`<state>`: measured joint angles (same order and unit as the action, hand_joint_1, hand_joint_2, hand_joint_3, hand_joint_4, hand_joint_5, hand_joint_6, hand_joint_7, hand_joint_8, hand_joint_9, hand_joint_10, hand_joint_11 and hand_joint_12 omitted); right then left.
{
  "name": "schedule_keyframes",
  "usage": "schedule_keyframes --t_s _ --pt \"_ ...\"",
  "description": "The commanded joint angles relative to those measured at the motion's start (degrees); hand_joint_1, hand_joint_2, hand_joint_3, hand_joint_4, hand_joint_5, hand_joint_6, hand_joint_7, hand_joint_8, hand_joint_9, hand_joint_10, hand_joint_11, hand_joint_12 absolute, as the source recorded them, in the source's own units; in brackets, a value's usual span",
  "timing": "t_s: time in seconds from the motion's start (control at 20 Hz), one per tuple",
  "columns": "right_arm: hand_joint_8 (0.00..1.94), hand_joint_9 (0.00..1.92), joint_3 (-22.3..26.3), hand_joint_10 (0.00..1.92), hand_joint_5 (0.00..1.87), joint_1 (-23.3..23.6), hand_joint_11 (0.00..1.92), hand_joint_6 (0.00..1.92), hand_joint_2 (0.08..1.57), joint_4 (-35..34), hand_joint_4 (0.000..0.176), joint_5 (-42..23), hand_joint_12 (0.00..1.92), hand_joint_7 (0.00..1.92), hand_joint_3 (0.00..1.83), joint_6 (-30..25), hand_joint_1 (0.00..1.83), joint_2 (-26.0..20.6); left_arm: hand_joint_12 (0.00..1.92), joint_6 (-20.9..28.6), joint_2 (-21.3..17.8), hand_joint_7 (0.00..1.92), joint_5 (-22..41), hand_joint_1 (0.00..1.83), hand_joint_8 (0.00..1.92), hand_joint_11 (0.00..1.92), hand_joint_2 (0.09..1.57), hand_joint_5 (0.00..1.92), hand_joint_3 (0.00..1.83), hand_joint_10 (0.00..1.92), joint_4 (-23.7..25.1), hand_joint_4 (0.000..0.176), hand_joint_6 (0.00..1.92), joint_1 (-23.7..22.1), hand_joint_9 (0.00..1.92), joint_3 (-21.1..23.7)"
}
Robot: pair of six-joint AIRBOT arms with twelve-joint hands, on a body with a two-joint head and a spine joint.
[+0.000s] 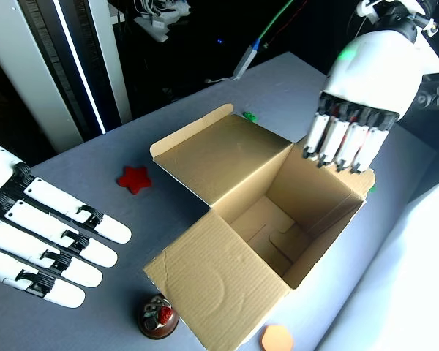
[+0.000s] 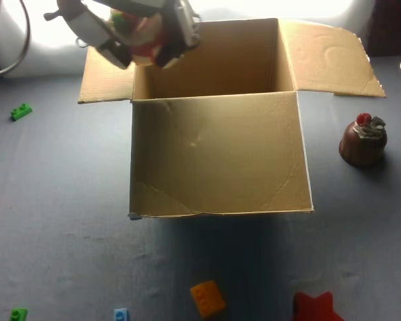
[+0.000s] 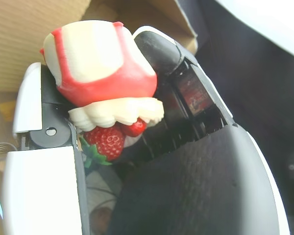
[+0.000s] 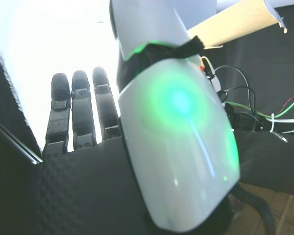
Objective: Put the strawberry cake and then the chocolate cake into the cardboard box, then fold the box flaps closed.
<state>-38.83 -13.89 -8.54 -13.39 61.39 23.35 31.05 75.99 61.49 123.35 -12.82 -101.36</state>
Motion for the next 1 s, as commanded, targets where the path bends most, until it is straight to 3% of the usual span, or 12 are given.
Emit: schedule_keyframes --t_s 0.0,0.25,0.3,0.55,0.65,0.7,0.75,0.8,0.85,0.9,0.95 --pt "0.0 0.12 -0.3 0.0 0.05 0.4 0.0 0.0 1.02 -0.7 0.0 -6.2 0.4 0.11 0.0 0.1 1.22 -0.7 1.6 -0.6 0.1 0.78 -1.6 1.36 1.3 0.81 1.17 0.87 0.0 1.43 -3.9 0.0 0.99 -0.8 0.84 0.1" --pt "0.0 0.13 -1.4 0.0 0.07 1.3 0.0 0.0 1.01 -6.0 0.0 -3.4 0.4 0.13 0.0 0.1 1.21 0.0 1.6 -0.8 4.5 0.76 -1.7 1.36 1.34 0.81 1.18 0.86 0.0 1.44 -3.8 0.0 0.99 0.4 0.84 -2.1" --pt "0.0 0.13 -2.3 0.0 0.06 2.5 0.0 0.0 1.01 -7.1 0.0 -0.6 0.41 0.11 0.0 0.1 1.2 0.8 1.58 -0.8 5.6 0.83 -1.7 1.36 1.24 0.82 1.15 0.94 0.0 1.39 -3.8 0.0 0.86 1.1 0.9 -3.1" --pt "0.0 0.13 -3.2 0.0 0.04 2.4 0.0 0.0 1.01 -7.3 0.0 0.1 0.38 0.11 0.0 0.2 1.19 1.1 1.6 -1.0 8.0 0.81 -1.7 1.36 1.29 0.81 1.15 0.93 0.0 1.4 -3.9 0.0 0.88 2.6 0.88 -5.6" --pt "0.0 0.13 -3.5 0.0 0.04 2.5 0.0 0.0 1.02 -7.3 0.0 0.1 0.37 0.11 0.0 0.2 1.18 1.3 1.58 -1.1 8.6 0.82 -1.7 1.35 1.28 0.72 1.17 0.83 0.0 1.42 -4.2 0.0 1.03 2.7 0.84 -6.5" --pt "0.0 0.14 -3.6 0.01 0.04 2.4 0.0 0.0 1.01 -7.3 0.0 0.0 0.41 0.11 0.0 0.2 1.18 1.4 1.55 -1.2 8.8 0.8 -1.7 1.2 1.33 0.66 1.21 0.78 0.0 1.23 -4.2 0.0 1.22 2.8 0.73 -6.6" --pt "0.0 0.14 -3.5 0.01 0.04 2.4 0.0 0.0 1.01 -7.3 0.0 -0.1 0.45 0.11 0.0 0.2 1.16 1.5 1.51 -1.2 8.8 0.67 -1.7 1.13 0.85 0.56 1.21 0.77 0.0 1.07 -4.2 0.0 1.27 3.0 0.66 -6.6" --pt "0.0 0.14 -3.5 0.01 0.04 2.4 0.0 0.0 1.02 -7.3 0.0 -0.1 0.46 0.11 0.0 0.2 1.16 1.6 1.41 -1.2 8.9 0.68 -1.7 1.13 0.47 0.42 1.16 0.62 0.0 0.79 -4.2 0.0 0.67 3.1 0.62 -6.5" --pt "0.0 0.14 -3.5 0.0 0.03 2.5 0.0 0.0 1.02 -7.4 0.0 -0.1 0.46 0.09 0.0 0.2 1.17 1.6 1.29 -1.3 8.9 0.69 -1.7 1.09 0.21 0.32 1.13 0.58 0.0 0.48 -4.1 0.0 0.34 3.1 0.63 -6.4" --pt "0.0 0.14 -3.6 0.0 0.02 2.5 0.0 0.0 1.02 -7.4 0.0 -0.1 0.42 0.09 0.0 0.2 1.16 1.7 1.21 -1.3 8.9 0.68 -1.7 1.04 0.07 0.27 1.11 0.58 0.0 0.27 -4.1 0.0 0.16 3.2 0.65 -6.3" --pt "0.0 0.14 -3.6 0.0 0.03 2.5 0.0 0.0 1.02 -7.4 0.0 -0.3 0.44 0.09 0.0 0.3 1.17 1.7 1.13 -1.3 8.9 0.6 -1.7 0.88 0.01 0.19 1.09 0.49 0.0 0.13 -4.1 0.0 0.05 3.3 0.6 -6.3"
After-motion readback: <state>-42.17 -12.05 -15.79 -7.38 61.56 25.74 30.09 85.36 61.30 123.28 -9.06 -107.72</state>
